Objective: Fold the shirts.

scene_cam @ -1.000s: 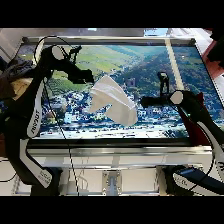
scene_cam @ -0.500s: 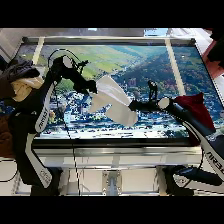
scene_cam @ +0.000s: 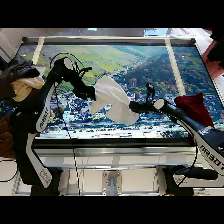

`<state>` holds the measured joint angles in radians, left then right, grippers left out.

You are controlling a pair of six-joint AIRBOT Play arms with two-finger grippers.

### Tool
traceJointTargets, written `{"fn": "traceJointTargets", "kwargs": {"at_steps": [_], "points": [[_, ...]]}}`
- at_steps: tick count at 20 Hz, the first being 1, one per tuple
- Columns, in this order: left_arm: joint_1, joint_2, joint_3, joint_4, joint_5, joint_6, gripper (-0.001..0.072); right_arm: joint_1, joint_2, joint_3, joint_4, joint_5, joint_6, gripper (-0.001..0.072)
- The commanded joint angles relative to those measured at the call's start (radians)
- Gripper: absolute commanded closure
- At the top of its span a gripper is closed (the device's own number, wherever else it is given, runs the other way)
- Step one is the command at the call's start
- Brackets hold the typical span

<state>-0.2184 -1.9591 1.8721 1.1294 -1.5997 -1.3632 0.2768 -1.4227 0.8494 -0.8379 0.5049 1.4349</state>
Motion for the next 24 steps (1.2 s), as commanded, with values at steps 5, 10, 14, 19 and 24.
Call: {"fn": "traceJointTargets", "kwargs": {"at_steps": [5,10,14,19,24], "points": [[-0.002,0.000,-0.105,0.012,0.032,0.042,0.0107,-0.053,-0.002,0.103,-0.049,-0.008,-0.001,0.0682],[-0.007,0.000,-0.125,-0.125,0.195,0.052,0.0107,-0.050,-0.002,0.144,-0.057,-0.003,-0.001,0.0683],[-0.039,-0.002,-0.125,-0.164,0.307,0.051,0.0108,-0.050,-0.002,0.144,-0.059,-0.001,0.000,0.0682],[-0.068,-0.017,-0.125,-0.161,0.270,0.053,0.0694,-0.053,-0.002,0.144,-0.061,-0.005,0.000,0.0683],[-0.053,-0.016,-0.098,-0.108,0.031,0.096,0.0694,-0.081,0.010,0.219,-0.185,0.065,0.002,0.0683]]}}
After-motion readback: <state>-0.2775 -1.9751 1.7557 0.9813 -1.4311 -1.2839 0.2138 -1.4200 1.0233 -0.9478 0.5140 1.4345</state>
